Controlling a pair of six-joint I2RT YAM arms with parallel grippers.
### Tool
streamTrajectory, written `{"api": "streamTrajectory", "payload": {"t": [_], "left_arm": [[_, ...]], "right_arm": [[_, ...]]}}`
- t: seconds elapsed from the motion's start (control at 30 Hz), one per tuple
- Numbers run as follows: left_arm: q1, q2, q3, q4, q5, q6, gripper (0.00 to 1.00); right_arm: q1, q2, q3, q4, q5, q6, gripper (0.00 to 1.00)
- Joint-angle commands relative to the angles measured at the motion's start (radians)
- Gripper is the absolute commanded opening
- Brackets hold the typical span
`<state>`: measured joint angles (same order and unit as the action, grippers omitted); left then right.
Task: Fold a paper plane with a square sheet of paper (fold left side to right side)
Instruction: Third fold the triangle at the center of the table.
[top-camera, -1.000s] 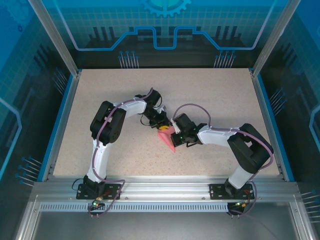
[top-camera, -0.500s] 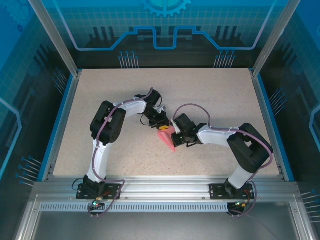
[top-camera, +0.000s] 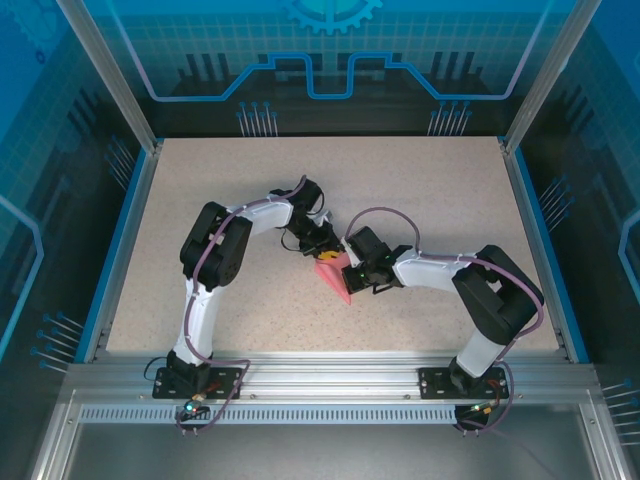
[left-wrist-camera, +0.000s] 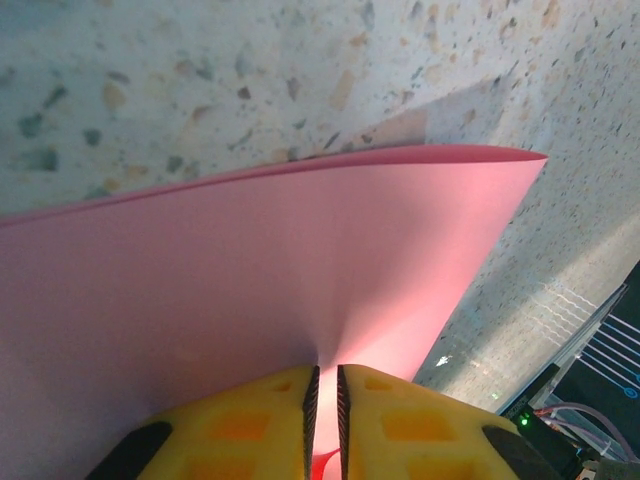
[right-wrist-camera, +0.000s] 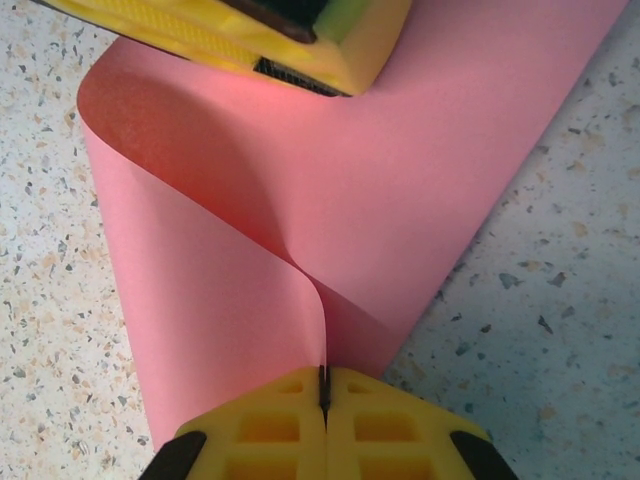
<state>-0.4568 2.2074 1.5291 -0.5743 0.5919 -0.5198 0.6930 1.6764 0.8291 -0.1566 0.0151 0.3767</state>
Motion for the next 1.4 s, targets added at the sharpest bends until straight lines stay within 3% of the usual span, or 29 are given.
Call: {"api": "streamTrajectory", "payload": {"t": [0.0,0.33,0.5,0.67,0.9,1.1,1.37], "left_arm": [[-0.011,-0.005,-0.006,-0.082,-0.058,0.028,0.20],[0.035,-0.046,0.068,-0.136,-0.058,0.056,0.32],[0.079,-0.143,-0.033,-0.091,-0.079,0.049,0.33],[0.095,-0.270,-0.167,-0.036,-0.061,0.058,0.27],[0.041,-0.348,-0.310,0.042,0.052,0.039,0.22],[-0.033,-0.328,-0.338,0.082,0.060,0.004,0.22],[-0.059,-0.281,-0.339,0.108,0.051,-0.011,0.21]], "right_arm": [[-0.007,0.009,-0.011,-0.083,-0.036,-0.010,0.00],[-0.005,0.016,-0.026,-0.122,-0.070,-0.016,0.00],[-0.006,0.017,-0.028,-0.122,-0.073,-0.018,0.00],[-0.004,0.023,-0.023,-0.126,-0.070,-0.021,0.00],[-0.004,0.039,-0.010,-0.142,-0.058,-0.028,0.00],[-0.004,0.041,-0.009,-0.147,-0.054,-0.027,0.00],[-0.005,0.044,-0.007,-0.148,-0.055,-0.026,0.00]]}}
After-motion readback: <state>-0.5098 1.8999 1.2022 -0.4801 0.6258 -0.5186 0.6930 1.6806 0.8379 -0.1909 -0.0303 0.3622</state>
